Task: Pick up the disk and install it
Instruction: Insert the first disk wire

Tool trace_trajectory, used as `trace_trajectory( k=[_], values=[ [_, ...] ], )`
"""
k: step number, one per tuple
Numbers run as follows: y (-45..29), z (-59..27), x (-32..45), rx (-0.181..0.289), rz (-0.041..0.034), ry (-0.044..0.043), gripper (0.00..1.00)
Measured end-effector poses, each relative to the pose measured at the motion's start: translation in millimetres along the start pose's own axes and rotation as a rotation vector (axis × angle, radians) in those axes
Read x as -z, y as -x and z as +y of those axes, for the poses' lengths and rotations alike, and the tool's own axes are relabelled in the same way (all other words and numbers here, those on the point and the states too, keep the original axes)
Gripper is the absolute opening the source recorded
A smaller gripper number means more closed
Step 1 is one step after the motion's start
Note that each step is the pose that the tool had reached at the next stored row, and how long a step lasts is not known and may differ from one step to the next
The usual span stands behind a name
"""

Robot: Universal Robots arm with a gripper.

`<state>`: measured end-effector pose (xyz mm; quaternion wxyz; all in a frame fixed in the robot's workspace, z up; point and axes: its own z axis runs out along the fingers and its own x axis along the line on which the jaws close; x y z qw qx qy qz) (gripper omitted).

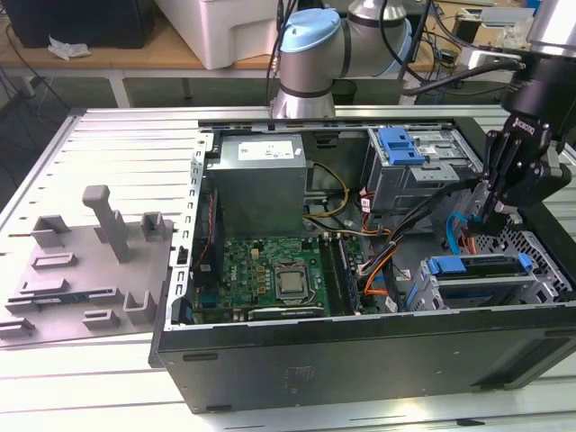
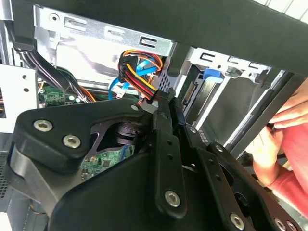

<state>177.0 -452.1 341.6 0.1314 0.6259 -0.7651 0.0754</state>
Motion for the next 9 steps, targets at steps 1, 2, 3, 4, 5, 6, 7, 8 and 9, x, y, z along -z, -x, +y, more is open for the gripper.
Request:
trace_trajectory(
  k=[1, 2, 3, 4, 5, 6, 7, 8, 9],
  values=[
    [-0.1, -0.1, 0.0, 0.011, 0.0001, -0.0042, 0.17],
    [-0.2, -0.1, 0.0, 0.019, 0.0003, -0.0077, 0.17],
    [-0.6, 0.0, 0.0, 0.035, 0.0009, -0.0144, 0.17],
    [-0.8, 0.2, 0.1, 0.044, 0.001, -0.0185, 0.17],
    [-1.5, 1.4, -0.1, 0.047, 0.0007, -0.0215, 0.17],
    [-2.0, 2.6, -0.2, 0.048, 0.0004, -0.0232, 0.17],
    [-2.5, 3.6, -0.4, 0.048, 0.0001, -0.025, 0.17],
    [-3.3, 4.6, -0.6, 0.047, -0.0008, -0.028, 0.17],
    [-3.8, 5.0, -0.7, 0.047, -0.0024, -0.0315, 0.17]
  ],
)
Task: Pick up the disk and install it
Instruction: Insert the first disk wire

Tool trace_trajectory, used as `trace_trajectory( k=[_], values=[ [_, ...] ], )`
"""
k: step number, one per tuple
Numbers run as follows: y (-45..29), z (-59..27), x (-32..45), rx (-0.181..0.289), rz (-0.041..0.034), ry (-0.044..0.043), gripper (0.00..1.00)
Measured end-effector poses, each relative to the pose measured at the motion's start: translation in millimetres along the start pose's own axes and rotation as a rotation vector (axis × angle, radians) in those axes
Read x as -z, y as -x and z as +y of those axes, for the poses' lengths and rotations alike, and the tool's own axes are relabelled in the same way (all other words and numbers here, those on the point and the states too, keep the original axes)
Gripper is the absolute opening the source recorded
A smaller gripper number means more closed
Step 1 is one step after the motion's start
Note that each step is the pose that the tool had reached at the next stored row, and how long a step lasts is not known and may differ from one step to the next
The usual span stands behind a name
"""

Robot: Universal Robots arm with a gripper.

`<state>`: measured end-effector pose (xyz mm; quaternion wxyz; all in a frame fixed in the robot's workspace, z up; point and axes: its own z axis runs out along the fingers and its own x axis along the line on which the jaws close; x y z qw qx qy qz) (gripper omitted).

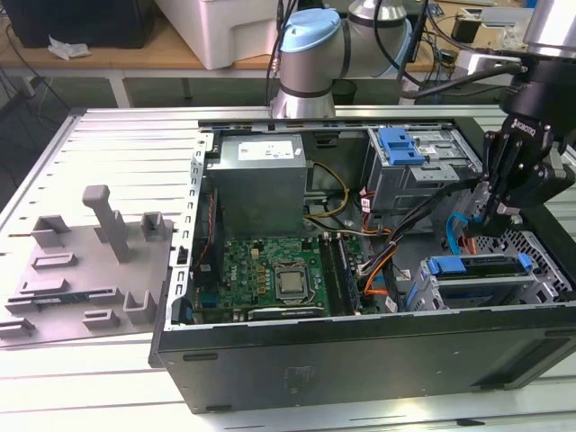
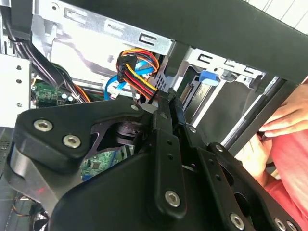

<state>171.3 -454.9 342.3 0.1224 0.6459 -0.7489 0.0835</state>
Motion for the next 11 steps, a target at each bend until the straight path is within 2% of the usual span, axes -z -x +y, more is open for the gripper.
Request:
trace_trajectory(
  k=[3, 4, 9, 11],
  values=[
    [-1.3, 0.0, 0.2, 0.012, -0.0086, -0.0225, 0.17],
    [-1.6, 0.2, 0.5, 0.014, -0.0114, -0.0337, 0.17],
    [-3.5, 4.2, 0.6, 0.013, -0.0164, -0.0587, 0.17],
    [-4.8, 6.6, 0.1, 0.01, -0.0208, -0.0693, 0.17]
  ],
)
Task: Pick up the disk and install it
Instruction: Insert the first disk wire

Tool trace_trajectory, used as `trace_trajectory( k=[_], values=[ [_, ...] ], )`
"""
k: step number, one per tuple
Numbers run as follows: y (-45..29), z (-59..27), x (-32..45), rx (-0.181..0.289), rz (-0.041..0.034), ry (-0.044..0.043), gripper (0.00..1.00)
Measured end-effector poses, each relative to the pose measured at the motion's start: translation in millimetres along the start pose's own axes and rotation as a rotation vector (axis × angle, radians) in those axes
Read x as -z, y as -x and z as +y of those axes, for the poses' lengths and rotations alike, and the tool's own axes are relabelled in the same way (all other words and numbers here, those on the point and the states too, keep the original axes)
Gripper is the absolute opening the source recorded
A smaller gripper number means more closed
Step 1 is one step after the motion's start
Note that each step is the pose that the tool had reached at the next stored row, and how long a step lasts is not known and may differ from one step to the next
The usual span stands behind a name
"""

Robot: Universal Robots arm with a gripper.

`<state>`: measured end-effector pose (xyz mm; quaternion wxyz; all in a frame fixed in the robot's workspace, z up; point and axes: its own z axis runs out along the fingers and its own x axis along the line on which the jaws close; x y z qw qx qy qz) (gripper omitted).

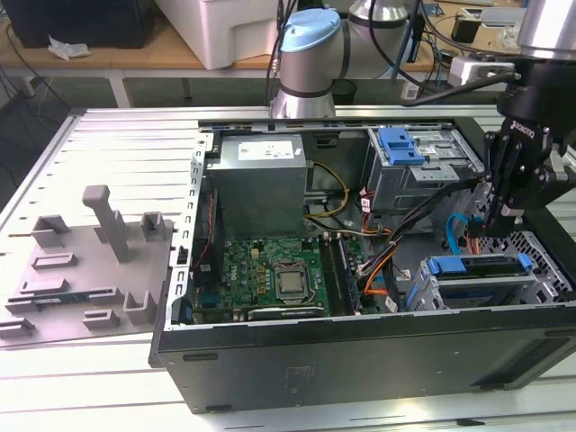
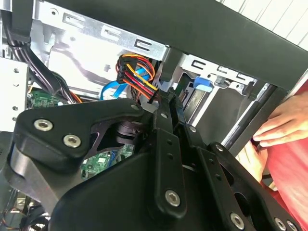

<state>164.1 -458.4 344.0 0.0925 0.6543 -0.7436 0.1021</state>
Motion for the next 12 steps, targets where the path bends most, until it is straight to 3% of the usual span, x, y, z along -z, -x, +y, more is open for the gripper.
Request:
trace_trajectory(
  k=[7, 12],
  values=[
    [-7.7, 6.5, -1.9, -0.009, -0.0224, -0.0301, 0.17],
    [-13.3, 10.8, -2.7, -0.013, -0.0301, -0.042, 0.17]
  ],
)
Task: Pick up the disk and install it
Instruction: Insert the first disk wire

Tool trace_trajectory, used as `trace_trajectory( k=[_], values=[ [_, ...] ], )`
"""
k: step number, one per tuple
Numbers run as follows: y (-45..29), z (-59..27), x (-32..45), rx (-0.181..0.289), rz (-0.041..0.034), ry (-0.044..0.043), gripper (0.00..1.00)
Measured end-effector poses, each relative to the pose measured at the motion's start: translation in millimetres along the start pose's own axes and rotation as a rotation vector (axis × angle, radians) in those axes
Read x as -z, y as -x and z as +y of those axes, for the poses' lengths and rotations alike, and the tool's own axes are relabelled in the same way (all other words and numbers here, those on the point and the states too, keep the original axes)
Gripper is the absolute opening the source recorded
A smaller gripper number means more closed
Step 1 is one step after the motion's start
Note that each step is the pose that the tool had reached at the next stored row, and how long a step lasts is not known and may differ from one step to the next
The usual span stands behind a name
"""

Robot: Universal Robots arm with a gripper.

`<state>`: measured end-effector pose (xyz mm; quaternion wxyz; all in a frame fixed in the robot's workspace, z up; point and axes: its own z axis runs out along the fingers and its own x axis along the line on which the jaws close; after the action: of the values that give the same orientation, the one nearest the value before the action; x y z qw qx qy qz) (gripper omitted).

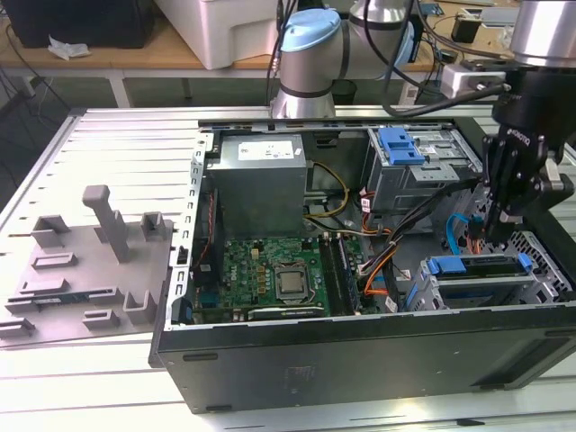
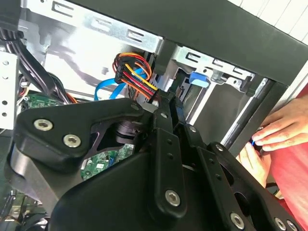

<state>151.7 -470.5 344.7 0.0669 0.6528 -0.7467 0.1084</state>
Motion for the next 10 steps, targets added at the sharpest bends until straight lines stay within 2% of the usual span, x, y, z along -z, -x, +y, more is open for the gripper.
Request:
trace_trajectory(
  k=[4, 10],
  values=[
    [-4.0, 1.7, -0.6, -0.002, -0.0071, -0.0066, 0.17],
    [-11.1, 1.5, -2.3, -0.001, -0.0272, -0.0135, 0.17]
  ],
)
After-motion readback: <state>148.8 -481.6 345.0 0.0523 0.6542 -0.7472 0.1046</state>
